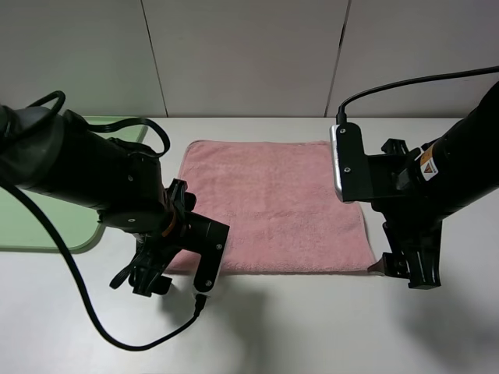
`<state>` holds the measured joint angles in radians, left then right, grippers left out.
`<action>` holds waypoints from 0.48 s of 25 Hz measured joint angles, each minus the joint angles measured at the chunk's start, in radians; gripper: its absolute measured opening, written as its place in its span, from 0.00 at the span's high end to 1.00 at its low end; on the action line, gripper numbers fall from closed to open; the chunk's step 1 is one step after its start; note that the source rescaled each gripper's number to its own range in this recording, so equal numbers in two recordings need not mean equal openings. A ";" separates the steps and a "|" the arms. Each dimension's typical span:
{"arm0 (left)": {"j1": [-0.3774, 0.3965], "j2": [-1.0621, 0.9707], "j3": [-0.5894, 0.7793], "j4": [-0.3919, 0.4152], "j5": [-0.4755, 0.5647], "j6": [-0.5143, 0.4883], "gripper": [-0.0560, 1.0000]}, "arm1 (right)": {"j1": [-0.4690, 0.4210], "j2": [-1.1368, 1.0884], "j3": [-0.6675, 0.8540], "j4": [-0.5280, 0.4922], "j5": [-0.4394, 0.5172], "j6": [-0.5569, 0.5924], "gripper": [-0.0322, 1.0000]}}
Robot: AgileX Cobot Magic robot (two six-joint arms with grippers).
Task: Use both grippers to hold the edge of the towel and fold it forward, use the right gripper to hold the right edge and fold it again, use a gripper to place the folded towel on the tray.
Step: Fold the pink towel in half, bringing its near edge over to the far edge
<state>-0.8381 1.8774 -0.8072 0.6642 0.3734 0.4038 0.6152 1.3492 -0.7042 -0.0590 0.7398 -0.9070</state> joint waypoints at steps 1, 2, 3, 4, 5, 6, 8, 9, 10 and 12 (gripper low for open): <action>0.000 0.000 0.000 -0.010 -0.002 0.000 0.03 | 0.000 0.000 0.000 0.000 0.000 0.000 0.00; 0.000 0.000 0.000 -0.016 -0.004 0.000 0.03 | 0.000 0.000 0.000 0.000 0.000 0.000 0.00; 0.000 0.000 0.000 -0.021 -0.007 0.000 0.04 | 0.000 0.000 0.000 0.000 0.000 0.000 0.00; 0.000 0.000 0.000 -0.024 -0.007 0.000 0.04 | 0.000 0.000 0.000 0.000 0.000 0.000 0.00; 0.000 0.000 0.000 -0.027 -0.007 0.000 0.04 | 0.000 0.000 0.000 0.000 0.000 0.000 0.00; 0.000 0.002 -0.001 -0.028 -0.007 0.000 0.04 | 0.000 0.000 0.000 0.000 0.000 0.000 0.00; 0.000 0.013 -0.003 -0.029 -0.003 0.000 0.04 | 0.000 0.000 0.000 0.000 0.000 0.000 0.00; 0.000 0.020 -0.006 -0.029 0.004 0.001 0.04 | 0.000 0.000 0.000 0.000 0.000 0.000 0.00; 0.000 0.028 -0.008 -0.029 0.008 0.001 0.04 | 0.000 0.000 0.000 0.000 0.000 0.000 0.00; -0.001 0.041 -0.014 -0.032 0.019 0.001 0.05 | 0.000 0.000 0.000 0.000 0.000 0.000 0.00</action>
<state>-0.8392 1.9182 -0.8207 0.6323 0.3925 0.4049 0.6152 1.3492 -0.7042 -0.0590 0.7398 -0.9070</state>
